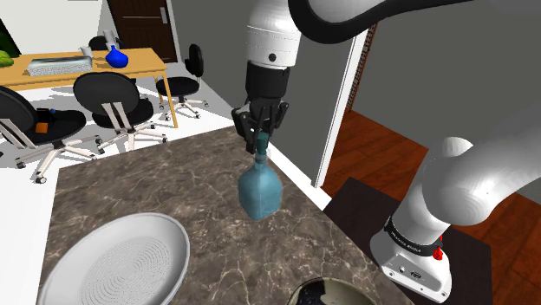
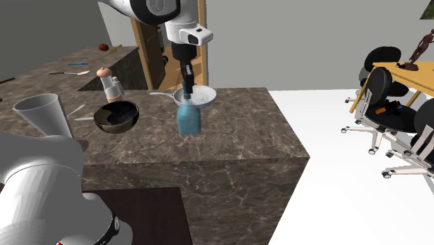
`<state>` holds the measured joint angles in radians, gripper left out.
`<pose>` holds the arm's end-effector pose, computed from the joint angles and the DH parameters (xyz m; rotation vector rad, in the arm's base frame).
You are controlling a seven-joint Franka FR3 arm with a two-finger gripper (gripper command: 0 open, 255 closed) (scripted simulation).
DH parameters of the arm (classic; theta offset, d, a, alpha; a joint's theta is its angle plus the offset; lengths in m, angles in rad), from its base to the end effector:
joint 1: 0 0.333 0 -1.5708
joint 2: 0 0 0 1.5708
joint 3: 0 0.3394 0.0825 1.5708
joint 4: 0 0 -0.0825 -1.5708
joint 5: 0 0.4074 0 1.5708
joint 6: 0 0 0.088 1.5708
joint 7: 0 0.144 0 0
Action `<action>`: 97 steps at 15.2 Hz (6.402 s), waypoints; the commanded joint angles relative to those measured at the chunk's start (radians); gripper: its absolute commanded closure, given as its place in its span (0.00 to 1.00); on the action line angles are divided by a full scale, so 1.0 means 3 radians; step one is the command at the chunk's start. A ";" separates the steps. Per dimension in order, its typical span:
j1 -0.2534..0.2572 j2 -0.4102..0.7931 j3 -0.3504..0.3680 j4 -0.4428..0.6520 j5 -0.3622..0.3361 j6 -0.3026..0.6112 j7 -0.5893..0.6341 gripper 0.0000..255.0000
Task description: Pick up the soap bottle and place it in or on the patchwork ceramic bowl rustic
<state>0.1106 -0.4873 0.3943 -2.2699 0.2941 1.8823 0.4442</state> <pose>0.3634 0.2546 0.5137 -3.0161 0.0837 -0.0325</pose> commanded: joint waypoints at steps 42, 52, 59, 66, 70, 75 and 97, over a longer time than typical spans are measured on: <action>0.0191 -0.0297 0.0298 0.1719 0.0200 -0.1804 0.1020 1.00; 0.0280 -0.0334 0.0800 0.2318 0.0466 -0.2190 0.1838 1.00; 0.0337 -0.0493 0.0885 0.2093 0.0568 -0.2063 0.1923 1.00; 0.0417 -0.0723 0.0865 0.1599 0.0645 -0.1800 0.1816 1.00; 0.0459 -0.0836 0.0872 0.1341 0.0690 -0.1655 0.1765 1.00; 0.0506 -0.0961 0.0897 0.1039 0.0749 -0.1476 0.1708 1.00; 0.0589 -0.1156 0.0986 0.0507 0.0875 -0.1133 0.1615 0.00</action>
<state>0.2872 -0.8342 0.6899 -2.1177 0.5567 1.5425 0.9288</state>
